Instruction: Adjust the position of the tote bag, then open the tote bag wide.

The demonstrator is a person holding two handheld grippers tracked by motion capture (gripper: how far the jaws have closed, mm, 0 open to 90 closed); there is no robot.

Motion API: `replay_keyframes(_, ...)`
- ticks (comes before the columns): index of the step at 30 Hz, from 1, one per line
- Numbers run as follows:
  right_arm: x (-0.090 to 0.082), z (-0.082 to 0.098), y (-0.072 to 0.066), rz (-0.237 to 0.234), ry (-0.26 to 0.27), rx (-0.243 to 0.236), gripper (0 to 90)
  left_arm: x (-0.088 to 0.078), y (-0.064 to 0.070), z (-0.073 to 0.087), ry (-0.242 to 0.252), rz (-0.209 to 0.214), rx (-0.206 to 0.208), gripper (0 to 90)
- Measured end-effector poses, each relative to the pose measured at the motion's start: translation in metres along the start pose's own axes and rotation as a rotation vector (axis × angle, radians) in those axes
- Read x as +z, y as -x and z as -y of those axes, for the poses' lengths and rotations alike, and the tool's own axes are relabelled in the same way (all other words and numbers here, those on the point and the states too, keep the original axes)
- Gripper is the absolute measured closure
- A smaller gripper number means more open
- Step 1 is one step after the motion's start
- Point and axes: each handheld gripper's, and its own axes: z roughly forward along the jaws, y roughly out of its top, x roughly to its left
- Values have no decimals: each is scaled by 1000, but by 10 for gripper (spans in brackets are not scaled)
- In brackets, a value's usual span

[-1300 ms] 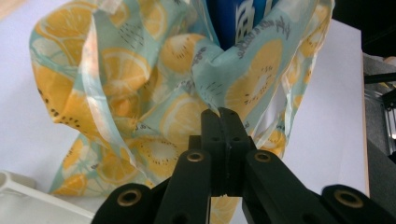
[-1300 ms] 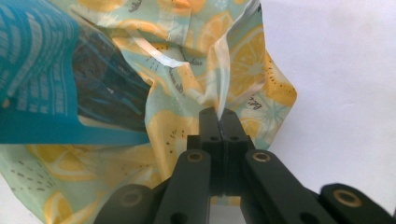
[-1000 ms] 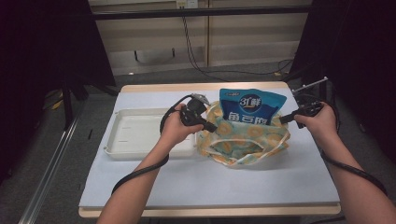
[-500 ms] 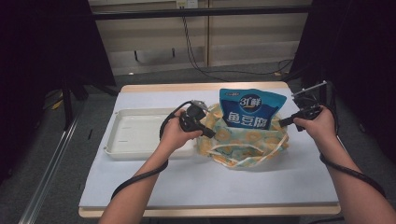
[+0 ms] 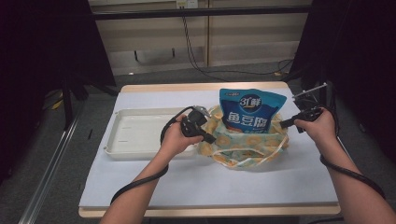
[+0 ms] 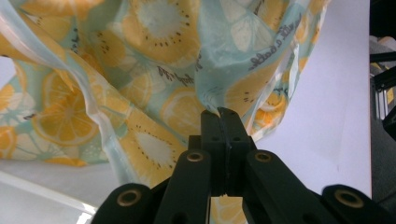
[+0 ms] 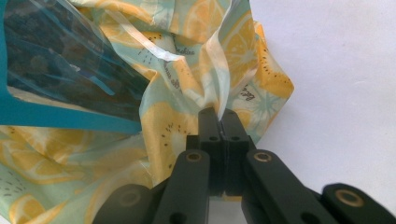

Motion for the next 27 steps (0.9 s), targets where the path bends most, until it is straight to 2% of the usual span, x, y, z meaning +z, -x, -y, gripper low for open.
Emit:
replay_keyframes(6, 2, -1, 1, -4, 2, -1, 900, 4, 3, 3, -8, 19, 10, 900)
replay_keyframes(7, 2, -1, 2, 2, 4, -2, 900, 4, 4, 4, -14, 8, 10, 900)
replay_keyframes(9, 4, -1, 2, -1, 6, -3, 900, 7, 5, 6, -5, 14, -1, 900)
replay_keyframes(11, 4, -1, 2, -2, 2, -1, 900, 7, 6, 6, -23, 2, 6, 900)
replay_keyframes(12, 4, -1, 2, 2, 1, 2, 900, 8, 5, 7, -12, 18, -6, 900)
replay_keyframes(16, 6, -1, 3, 0, 2, 12, 900, 10, 6, 11, -37, 0, -9, 900)
replay_keyframes(17, 8, 0, 4, -3, 3, 5, 900, 12, 6, 12, -21, 11, -17, 900)
replay_keyframes(19, 8, 1, 5, 2, 0, 10, 900, 14, 7, 14, -21, 10, -19, 899)
replay_keyframes(21, 9, 1, 6, 2, 2, 5, 900, 15, 7, 15, -42, 21, -16, 898)
replay_keyframes(22, 9, 1, 6, 0, -4, 13, 900, 16, 7, 16, -34, 25, -25, 898)
replay_keyframes(23, 10, 1, 6, 1, -6, 13, 900, 16, 8, 16, -42, 8, -21, 898)
replay_keyframes(26, 10, 1, 6, 3, -8, 10, 900, 17, 7, 17, -49, 20, -15, 897)
replay_keyframes(27, 11, 2, 6, 3, -6, 12, 900, 19, 8, 18, -46, 20, -30, 897)
